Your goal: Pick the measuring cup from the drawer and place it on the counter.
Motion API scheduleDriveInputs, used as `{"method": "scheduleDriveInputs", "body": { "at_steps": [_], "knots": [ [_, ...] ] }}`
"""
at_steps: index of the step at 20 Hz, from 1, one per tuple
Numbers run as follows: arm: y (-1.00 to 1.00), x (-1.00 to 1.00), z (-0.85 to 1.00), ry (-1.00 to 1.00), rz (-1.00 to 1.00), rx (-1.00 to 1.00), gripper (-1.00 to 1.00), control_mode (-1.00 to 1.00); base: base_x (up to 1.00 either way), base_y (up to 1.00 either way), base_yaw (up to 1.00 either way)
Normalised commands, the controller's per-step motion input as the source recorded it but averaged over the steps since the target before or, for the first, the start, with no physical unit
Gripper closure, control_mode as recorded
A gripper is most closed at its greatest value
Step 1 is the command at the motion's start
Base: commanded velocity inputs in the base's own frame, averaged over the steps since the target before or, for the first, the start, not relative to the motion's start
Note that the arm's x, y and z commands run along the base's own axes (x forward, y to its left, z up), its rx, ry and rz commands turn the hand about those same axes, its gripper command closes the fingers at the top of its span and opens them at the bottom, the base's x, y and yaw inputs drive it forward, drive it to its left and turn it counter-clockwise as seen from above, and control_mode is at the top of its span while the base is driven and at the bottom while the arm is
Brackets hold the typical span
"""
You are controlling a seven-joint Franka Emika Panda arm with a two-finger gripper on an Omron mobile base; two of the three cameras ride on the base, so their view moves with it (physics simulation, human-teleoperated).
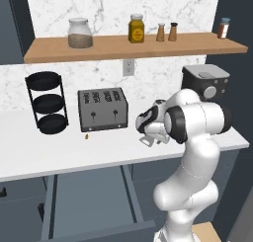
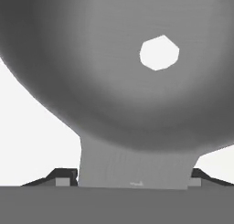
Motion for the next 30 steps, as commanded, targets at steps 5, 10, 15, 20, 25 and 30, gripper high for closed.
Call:
{"method": "scheduleDriveInputs", "body": {
  "at_steps": [5, 10, 15, 20, 25, 30],
  "knots": [
    [0.0, 0.23, -0.22, -0.01, 0.0, 0.0, -1.0, -1.0, 0.0, 0.0, 0.0],
    [-0.01, 0.0, 0.05, -0.03, 0.0, 0.0, -1.0, -1.0, 0.0, 0.0, 0.0],
    [-0.05, 0.0, 0.17, -0.06, 0.0, 0.0, -1.0, -1.0, 0.0, 0.0, 0.0],
    [0.0, 0.0, 0.25, -0.11, 0.0, 0.0, -1.0, -1.0, 0.0, 0.0, 0.0],
    [-0.06, -0.3, 0.61, -0.21, 0.0, 0.0, -1.0, -1.0, 0.0, 0.0, 0.0],
    [-0.43, -0.83, 0.89, -0.16, -0.03, 0.0, -1.0, -1.0, 0.0, 0.0, 0.0]
  ]
}}
